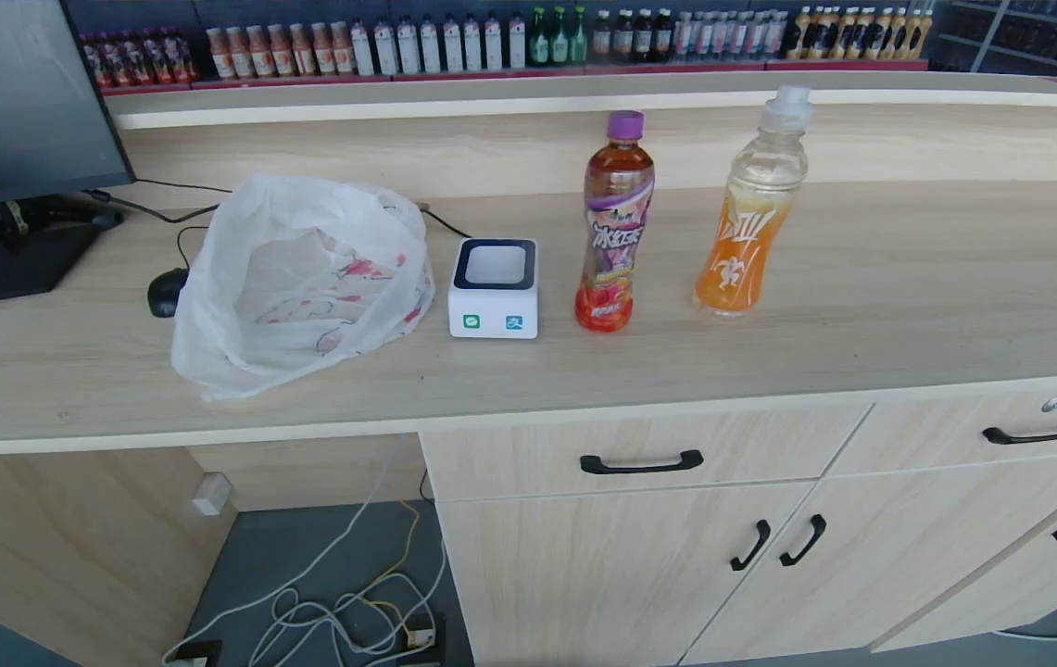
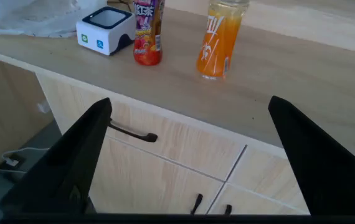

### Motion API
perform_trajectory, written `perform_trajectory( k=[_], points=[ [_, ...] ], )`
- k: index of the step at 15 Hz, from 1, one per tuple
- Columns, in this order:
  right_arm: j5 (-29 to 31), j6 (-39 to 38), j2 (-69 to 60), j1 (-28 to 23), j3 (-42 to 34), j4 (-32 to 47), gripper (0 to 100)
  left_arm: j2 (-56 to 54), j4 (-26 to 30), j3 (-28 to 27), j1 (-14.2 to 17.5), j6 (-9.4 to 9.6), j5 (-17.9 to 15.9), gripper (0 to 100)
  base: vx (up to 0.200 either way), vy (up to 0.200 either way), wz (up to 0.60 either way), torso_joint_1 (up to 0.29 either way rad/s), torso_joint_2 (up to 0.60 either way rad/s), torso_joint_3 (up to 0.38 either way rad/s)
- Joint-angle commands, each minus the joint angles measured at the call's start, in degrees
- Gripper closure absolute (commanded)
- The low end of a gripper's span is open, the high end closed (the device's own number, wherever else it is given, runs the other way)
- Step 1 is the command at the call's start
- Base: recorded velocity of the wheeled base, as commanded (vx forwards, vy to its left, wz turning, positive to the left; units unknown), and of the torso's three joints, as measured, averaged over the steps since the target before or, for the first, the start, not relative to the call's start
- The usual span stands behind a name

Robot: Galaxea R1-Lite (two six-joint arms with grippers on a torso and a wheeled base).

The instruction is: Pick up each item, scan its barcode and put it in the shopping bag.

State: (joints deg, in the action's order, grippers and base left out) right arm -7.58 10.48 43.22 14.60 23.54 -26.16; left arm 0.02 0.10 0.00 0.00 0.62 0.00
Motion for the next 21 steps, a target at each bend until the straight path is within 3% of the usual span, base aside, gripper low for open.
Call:
perform_trajectory(
  k=[1,5,8,10,12,17,19,21],
  points=[
    [0.29,2.70,13.74,6.31,5.02,-5.22,0,-0.02,-0.01,0.00,0.00,-0.01,0.00,0,0.000,0.000,0.00,0.000,0.00,0.000],
    [7.49,3.84,22.53,16.60,11.53,-9.00,0,0.06,-0.01,0.00,0.00,-0.01,0.00,0,0.000,0.000,0.00,0.000,0.00,0.000],
    [11.98,3.75,28.33,20.99,13.46,-13.57,0,-0.02,-0.01,0.00,0.00,-0.01,0.00,0,0.000,0.000,0.00,0.000,0.00,0.000],
    [18.13,3.49,30.70,23.63,15.04,-14.18,0,0.06,-0.01,0.00,0.00,-0.01,0.00,0,0.000,0.000,0.00,0.000,0.00,0.000],
    [24.37,0.15,32.37,25.12,16.19,-14.27,0,0.06,-0.01,0.00,0.00,-0.01,0.00,0,0.000,0.000,0.00,0.000,0.00,0.000],
    [28.68,-1.69,37.03,26.70,20.41,-15.67,0,-0.02,-0.01,0.00,0.00,-0.01,0.00,0,0.000,0.000,0.00,0.000,0.00,0.000],
    [29.56,-1.61,40.54,26.70,21.11,-20.68,0,0.06,-0.01,0.00,0.00,-0.01,0.00,0,0.000,0.000,0.00,0.000,0.00,0.000],
    [31.05,-1.26,46.70,27.76,21.20,-30.79,0,-0.02,-0.01,0.00,0.00,-0.01,0.00,0,0.000,0.000,0.00,0.000,0.00,0.000]
  ],
)
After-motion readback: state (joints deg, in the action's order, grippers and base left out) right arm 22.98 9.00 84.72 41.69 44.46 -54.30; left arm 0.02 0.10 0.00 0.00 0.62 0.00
